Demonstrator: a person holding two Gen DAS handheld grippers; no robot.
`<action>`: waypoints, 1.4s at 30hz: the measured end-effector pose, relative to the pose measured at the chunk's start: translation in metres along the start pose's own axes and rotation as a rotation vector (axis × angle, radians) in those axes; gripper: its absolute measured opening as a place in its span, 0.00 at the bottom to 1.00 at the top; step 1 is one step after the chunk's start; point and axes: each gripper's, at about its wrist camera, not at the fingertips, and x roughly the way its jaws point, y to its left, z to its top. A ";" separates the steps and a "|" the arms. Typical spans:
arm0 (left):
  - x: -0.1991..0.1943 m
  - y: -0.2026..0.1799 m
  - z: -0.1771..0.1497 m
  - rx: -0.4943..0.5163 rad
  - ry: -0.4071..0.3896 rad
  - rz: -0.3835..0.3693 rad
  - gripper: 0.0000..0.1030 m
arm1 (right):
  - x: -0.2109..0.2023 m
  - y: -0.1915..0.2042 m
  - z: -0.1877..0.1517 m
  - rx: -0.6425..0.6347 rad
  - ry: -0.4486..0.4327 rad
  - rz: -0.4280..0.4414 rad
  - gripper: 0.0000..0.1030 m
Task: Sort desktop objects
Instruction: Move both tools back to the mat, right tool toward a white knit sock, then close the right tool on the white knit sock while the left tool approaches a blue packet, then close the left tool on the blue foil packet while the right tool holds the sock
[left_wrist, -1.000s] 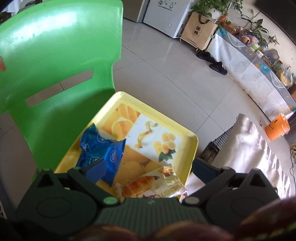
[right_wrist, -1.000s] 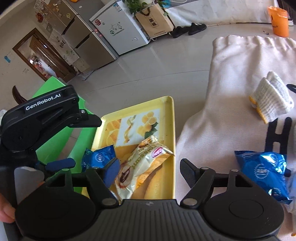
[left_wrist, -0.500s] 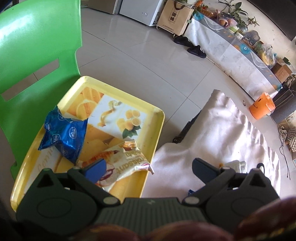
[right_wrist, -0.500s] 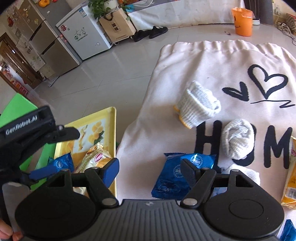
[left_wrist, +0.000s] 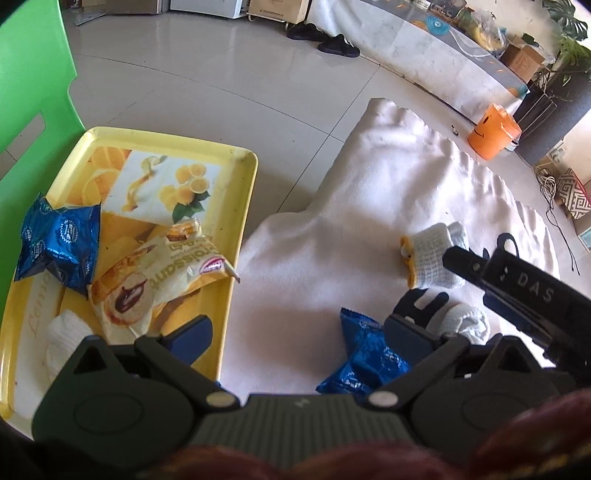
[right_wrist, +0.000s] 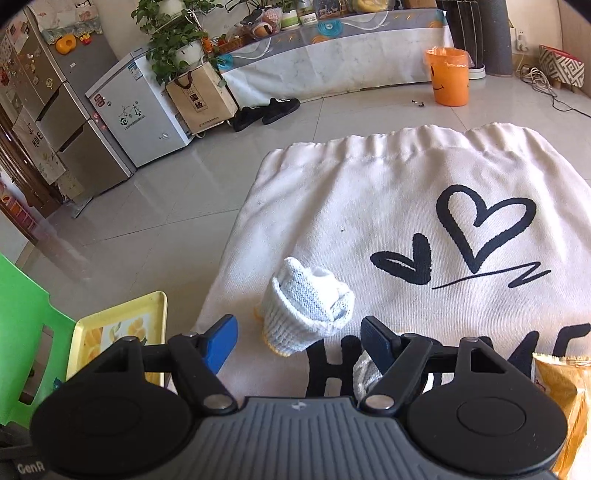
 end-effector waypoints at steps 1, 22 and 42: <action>0.001 -0.001 -0.001 0.001 0.004 0.000 0.99 | 0.004 -0.001 0.002 -0.007 0.002 0.003 0.72; 0.019 -0.013 -0.010 0.041 0.063 0.030 0.99 | 0.054 -0.005 0.003 -0.064 0.001 -0.011 0.63; 0.030 -0.043 -0.030 0.135 0.094 0.035 0.99 | -0.032 -0.039 -0.038 0.061 0.108 -0.140 0.58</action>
